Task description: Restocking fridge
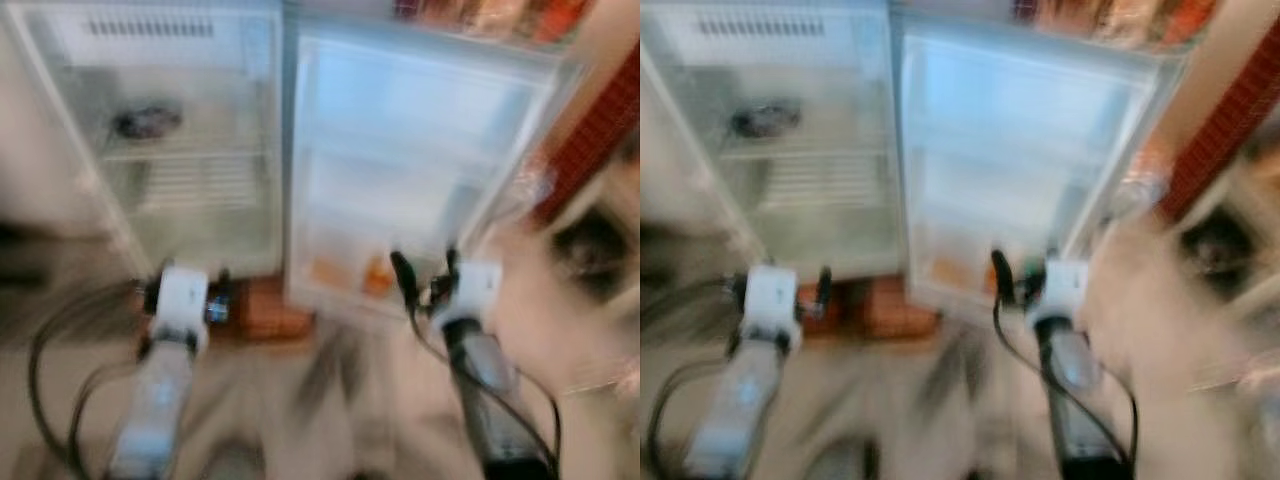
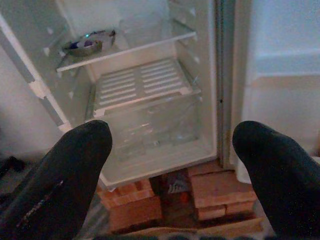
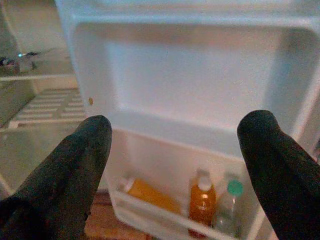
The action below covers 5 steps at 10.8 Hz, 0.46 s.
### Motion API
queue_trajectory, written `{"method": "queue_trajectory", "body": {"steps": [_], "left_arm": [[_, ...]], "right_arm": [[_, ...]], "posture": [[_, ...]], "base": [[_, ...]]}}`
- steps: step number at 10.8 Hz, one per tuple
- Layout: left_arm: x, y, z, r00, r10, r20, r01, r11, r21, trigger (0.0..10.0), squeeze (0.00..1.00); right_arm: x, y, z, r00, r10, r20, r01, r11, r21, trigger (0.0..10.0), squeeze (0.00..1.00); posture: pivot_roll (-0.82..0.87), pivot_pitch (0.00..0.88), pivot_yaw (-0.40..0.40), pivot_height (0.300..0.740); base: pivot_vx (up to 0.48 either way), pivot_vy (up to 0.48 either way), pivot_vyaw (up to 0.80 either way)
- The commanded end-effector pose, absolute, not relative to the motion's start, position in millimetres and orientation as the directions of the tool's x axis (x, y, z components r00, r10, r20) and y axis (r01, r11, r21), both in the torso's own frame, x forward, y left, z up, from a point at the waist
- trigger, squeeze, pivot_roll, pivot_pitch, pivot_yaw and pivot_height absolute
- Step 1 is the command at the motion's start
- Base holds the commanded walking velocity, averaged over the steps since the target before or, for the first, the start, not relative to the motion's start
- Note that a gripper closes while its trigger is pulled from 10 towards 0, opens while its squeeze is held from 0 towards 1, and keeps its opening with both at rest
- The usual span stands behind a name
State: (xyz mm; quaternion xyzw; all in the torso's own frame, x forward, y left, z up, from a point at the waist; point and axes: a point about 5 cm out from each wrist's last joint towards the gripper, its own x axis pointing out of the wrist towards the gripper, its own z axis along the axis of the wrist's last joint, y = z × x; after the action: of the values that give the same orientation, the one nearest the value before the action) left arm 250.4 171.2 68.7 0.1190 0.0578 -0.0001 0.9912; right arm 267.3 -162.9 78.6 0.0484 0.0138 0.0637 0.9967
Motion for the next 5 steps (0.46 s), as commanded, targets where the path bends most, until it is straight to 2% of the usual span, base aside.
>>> {"method": "queue_trajectory", "body": {"steps": [1, 3, 5], "left_arm": [[254.3, 171.7, 75.2, 0.996, -0.004, -0.087, 0.025, 0.969, 0.246, 10.0, 0.00], [254.1, 175.6, 75.8, 0.995, -0.010, -0.096, 0.032, 0.973, 0.229, 10.0, 0.00], [255.4, 174.8, 75.6, 0.995, -0.020, -0.100, 0.043, 0.973, 0.227, 10.0, 0.00]], "right_arm": [[270.4, -163.9, 83.7, 0.992, 0.123, 0.001, -0.122, 0.988, 0.095, 10.0, 0.00], [271.8, -164.7, 84.2, 0.993, 0.117, 0.004, -0.117, 0.989, 0.090, 10.0, 0.00], [275.2, -166.4, 85.2, 0.993, 0.114, 0.008, -0.114, 0.990, 0.080, 10.0, 0.00]], "posture": [[0.16, 0.060, -0.066, 0.740], [0.16, 0.062, -0.064, 0.740], [0.16, 0.064, -0.065, 0.740]], "base": [[0.000, 0.000, 0.00], [0.000, 0.000, 0.00], [0.000, -0.351, 0.00]]}}
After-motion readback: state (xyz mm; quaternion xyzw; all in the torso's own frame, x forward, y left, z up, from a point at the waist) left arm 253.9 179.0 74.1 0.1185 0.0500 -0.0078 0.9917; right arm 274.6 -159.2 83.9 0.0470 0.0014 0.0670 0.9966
